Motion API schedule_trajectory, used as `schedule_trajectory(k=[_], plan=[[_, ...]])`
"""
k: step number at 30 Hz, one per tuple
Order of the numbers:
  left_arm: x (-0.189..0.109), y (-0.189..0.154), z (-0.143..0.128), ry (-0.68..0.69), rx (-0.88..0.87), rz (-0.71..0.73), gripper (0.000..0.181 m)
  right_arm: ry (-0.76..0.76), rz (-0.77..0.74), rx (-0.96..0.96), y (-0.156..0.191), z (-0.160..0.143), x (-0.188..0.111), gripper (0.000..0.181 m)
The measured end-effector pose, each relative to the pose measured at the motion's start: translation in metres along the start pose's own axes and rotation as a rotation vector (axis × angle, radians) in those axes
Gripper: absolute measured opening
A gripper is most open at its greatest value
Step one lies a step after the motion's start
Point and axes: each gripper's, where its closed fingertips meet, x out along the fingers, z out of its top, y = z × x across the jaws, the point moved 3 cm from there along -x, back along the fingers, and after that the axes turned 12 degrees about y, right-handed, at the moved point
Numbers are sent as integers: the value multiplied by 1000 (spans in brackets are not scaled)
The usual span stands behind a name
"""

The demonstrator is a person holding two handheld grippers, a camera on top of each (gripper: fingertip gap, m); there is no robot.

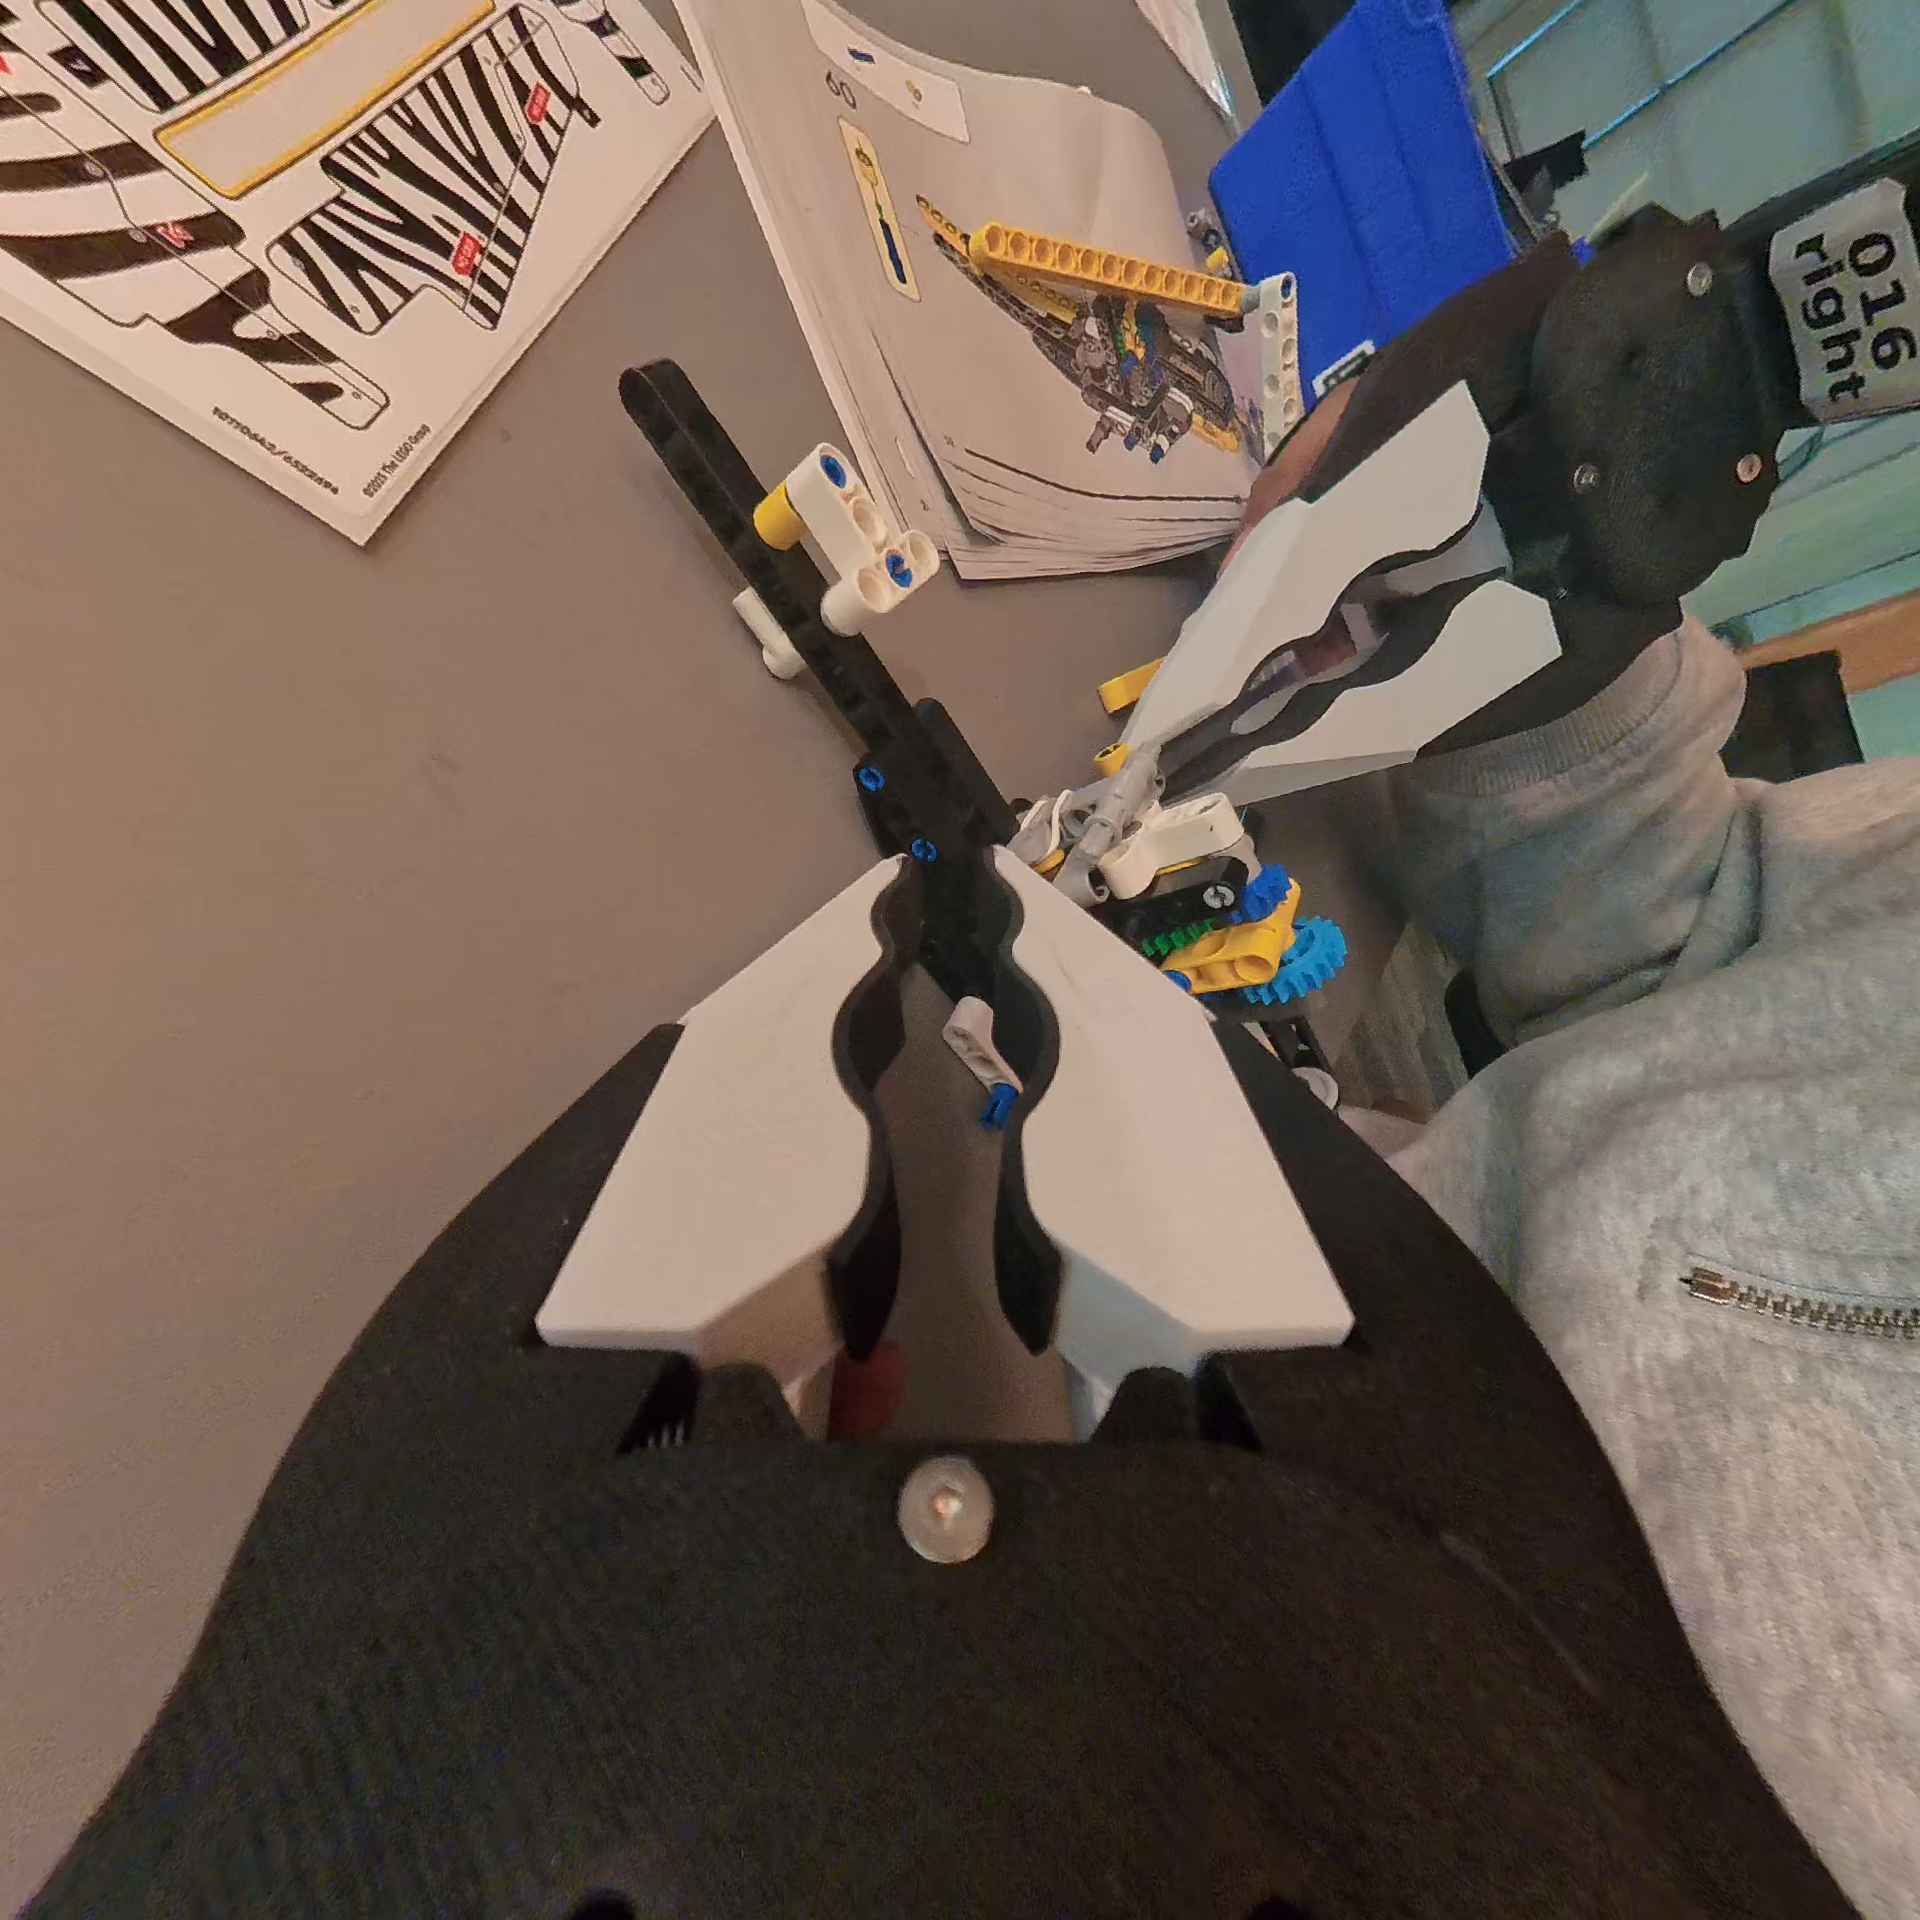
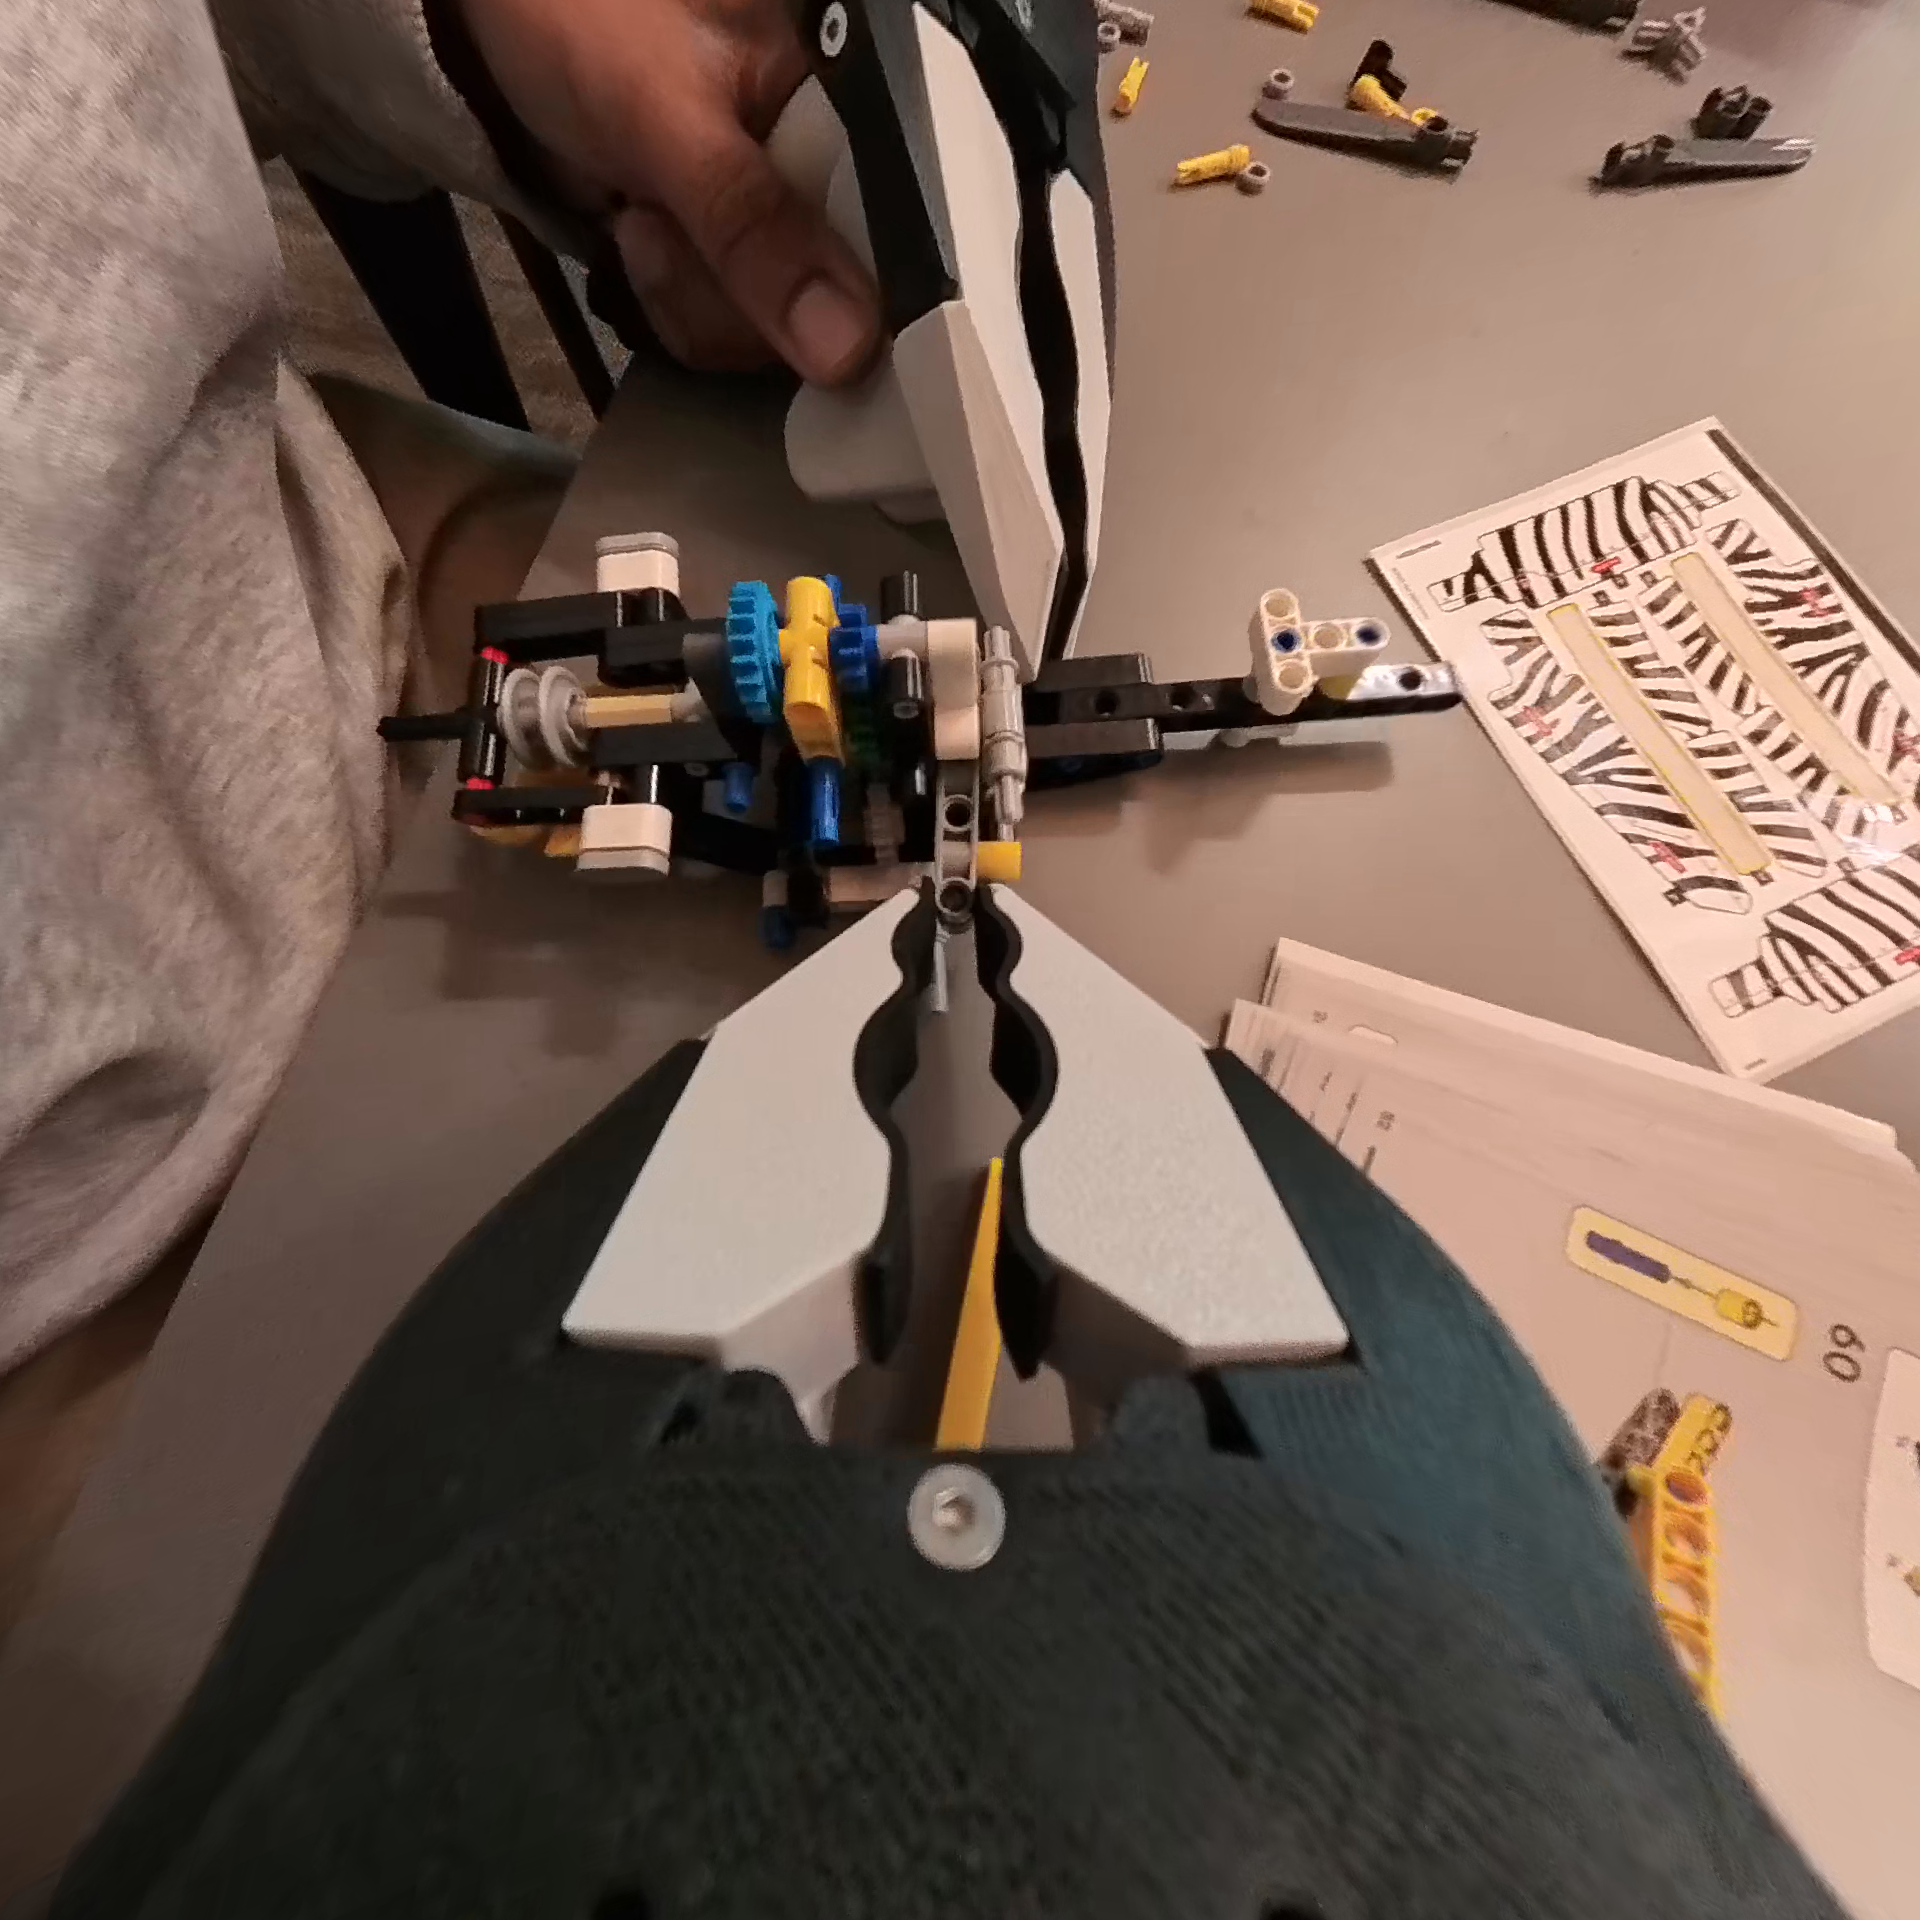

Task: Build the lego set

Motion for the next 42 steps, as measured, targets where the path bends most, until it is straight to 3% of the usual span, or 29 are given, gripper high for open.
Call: schedule_trajectory(k=[1,20,30,42], plan=[[0,0,0,0,0,-3,13,-5,-2,7,0,0,0,5],[-2,-1,10,-10,6,-87,16,-66,27,89,-2,-3,1,11],[2,2,11,16,18,-62,14,-17,60,42,-3,1,5,10],[-3,1,13,-14,2,-95,15,-21,-8,98,-1,-3,-5,19]])
